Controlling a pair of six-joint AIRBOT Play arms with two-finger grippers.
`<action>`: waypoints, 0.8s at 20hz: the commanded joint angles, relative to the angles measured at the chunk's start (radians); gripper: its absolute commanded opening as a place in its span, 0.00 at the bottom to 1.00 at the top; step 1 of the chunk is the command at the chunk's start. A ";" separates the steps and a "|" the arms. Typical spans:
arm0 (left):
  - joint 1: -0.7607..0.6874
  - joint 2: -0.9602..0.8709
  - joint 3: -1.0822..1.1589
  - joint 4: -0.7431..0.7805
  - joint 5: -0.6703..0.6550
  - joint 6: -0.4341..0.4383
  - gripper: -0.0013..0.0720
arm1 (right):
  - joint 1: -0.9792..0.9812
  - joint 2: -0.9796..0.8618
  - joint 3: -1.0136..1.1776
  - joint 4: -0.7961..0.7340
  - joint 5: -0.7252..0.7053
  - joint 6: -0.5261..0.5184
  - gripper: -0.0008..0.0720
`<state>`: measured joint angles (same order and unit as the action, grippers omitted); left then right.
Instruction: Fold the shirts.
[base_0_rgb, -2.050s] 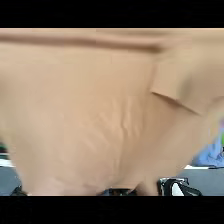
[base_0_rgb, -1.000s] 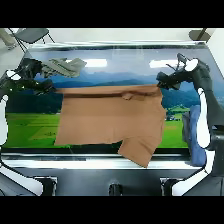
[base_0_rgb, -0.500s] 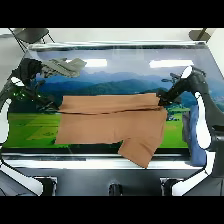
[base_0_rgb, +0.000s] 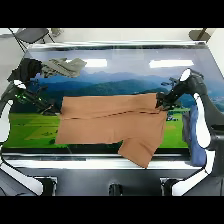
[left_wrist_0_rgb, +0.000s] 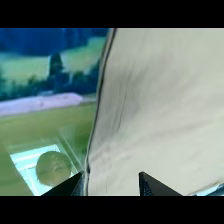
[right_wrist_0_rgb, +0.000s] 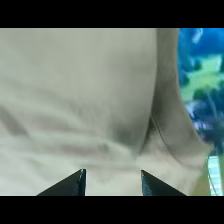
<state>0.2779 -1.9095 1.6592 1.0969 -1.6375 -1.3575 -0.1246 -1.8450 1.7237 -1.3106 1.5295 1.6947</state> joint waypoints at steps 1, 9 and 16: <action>0.043 0.040 0.011 0.007 -0.062 -0.005 0.60 | -0.063 0.059 -0.001 -0.016 0.102 -0.054 0.62; 0.101 0.387 -0.624 0.072 0.175 0.071 0.53 | -0.167 0.343 -0.422 -0.052 0.035 -0.121 0.56; 0.101 0.438 -0.826 0.038 0.294 0.095 0.53 | -0.167 0.446 -0.635 -0.039 -0.026 -0.170 0.52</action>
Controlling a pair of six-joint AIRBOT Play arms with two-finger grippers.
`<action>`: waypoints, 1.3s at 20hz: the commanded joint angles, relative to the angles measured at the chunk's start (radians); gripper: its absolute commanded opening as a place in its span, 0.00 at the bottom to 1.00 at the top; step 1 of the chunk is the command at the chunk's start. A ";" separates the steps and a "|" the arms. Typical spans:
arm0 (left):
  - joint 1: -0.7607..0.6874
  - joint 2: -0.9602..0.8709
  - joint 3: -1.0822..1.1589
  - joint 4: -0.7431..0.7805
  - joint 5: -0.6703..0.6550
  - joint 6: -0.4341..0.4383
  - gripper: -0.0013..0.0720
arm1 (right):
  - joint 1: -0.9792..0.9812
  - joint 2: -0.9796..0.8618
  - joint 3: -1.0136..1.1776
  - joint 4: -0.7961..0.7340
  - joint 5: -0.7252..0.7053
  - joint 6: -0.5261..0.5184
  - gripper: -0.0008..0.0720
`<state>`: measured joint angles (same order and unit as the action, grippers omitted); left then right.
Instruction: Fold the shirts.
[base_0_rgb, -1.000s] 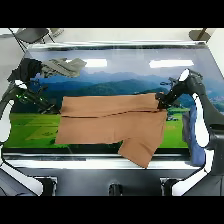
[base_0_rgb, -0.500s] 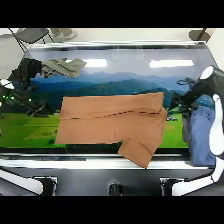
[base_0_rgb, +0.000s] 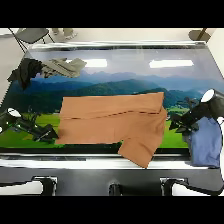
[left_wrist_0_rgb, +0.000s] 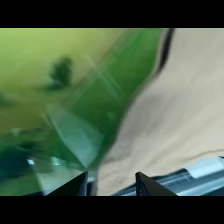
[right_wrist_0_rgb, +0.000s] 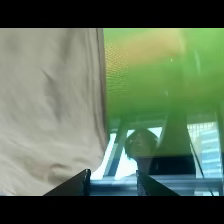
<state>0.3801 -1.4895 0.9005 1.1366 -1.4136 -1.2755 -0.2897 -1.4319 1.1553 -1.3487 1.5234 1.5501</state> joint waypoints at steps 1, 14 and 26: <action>-0.001 0.018 -0.073 -0.019 0.077 0.013 0.51 | -0.002 0.033 -0.068 0.000 -0.018 -0.026 0.52; -0.001 0.019 -0.113 -0.084 0.063 0.039 0.06 | -0.002 0.249 -0.568 0.236 -0.291 -0.168 0.55; -0.001 0.020 -0.108 -0.084 0.032 0.058 0.06 | -0.002 0.249 -0.642 0.413 -0.368 -0.227 0.08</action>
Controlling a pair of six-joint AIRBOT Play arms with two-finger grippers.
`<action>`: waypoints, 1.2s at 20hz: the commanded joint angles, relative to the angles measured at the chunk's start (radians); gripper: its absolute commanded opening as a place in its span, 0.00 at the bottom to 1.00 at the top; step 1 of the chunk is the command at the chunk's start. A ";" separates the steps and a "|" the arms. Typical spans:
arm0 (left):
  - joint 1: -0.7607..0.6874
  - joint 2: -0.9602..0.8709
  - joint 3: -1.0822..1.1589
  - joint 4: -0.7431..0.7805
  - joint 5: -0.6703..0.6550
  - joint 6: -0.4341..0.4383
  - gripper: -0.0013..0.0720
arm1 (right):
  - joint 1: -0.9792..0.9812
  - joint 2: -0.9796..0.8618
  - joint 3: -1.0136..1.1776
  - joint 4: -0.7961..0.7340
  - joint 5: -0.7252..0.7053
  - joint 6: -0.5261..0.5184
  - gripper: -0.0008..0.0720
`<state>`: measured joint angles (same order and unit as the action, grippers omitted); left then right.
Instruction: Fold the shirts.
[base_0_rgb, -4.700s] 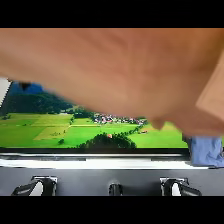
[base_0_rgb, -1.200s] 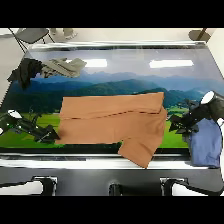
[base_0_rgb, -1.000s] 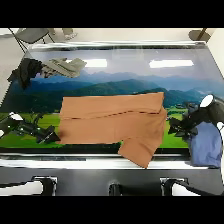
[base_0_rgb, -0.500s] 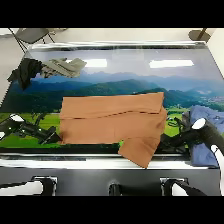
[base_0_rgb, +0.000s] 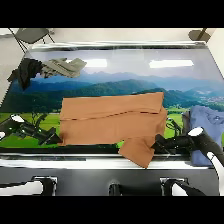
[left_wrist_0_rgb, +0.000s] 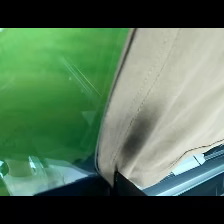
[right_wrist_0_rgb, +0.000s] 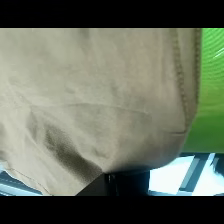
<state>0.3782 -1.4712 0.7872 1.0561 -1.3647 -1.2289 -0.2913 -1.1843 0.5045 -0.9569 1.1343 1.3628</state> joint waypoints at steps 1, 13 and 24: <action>0.001 0.005 0.015 -0.003 -0.024 0.030 0.06 | 0.000 0.003 0.031 0.018 0.048 -0.061 0.08; -0.090 -0.108 0.582 -0.015 -0.021 -0.090 0.05 | 0.095 -0.251 0.715 -0.010 0.015 0.036 0.07; -0.139 -0.531 1.022 -0.027 -0.023 -0.248 0.05 | 0.122 -0.693 1.122 0.047 -0.110 0.125 0.08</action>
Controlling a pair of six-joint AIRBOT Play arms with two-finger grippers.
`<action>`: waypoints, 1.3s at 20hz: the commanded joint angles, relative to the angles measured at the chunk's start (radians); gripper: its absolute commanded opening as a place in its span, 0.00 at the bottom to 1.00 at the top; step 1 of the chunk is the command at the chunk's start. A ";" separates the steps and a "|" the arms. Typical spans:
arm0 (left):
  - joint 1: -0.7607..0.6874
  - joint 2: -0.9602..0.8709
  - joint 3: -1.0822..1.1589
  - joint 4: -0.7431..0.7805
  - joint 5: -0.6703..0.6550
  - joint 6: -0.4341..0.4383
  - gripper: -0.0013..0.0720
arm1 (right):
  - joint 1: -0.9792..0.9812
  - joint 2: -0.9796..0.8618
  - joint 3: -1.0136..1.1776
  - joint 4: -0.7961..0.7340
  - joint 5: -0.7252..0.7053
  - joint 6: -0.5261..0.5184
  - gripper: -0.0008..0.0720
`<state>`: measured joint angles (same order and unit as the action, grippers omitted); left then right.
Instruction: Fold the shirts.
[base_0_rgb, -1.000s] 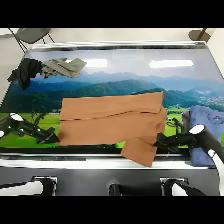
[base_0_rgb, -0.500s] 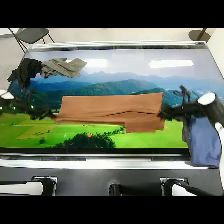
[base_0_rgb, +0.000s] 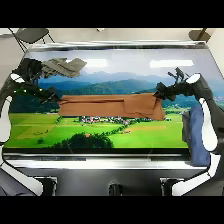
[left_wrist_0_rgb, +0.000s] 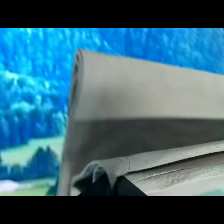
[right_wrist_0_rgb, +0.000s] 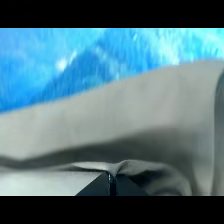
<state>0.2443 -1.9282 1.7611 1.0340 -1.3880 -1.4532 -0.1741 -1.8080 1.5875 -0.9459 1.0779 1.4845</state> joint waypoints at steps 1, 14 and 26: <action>-0.005 -0.086 0.048 -0.009 0.000 -0.024 0.05 | 0.010 -0.083 0.039 0.037 -0.056 0.002 0.08; 0.102 -0.024 0.116 0.093 -0.182 -0.022 0.83 | -0.172 0.026 0.040 0.015 0.228 -0.105 0.87; -0.006 0.183 0.116 0.092 -0.182 -0.021 0.83 | -0.288 -0.225 0.040 0.211 0.337 -0.094 1.00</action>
<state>0.2821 -1.7821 1.8759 1.1233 -1.5719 -1.4742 -0.4572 -1.9778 1.6276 -0.8089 1.4166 1.4006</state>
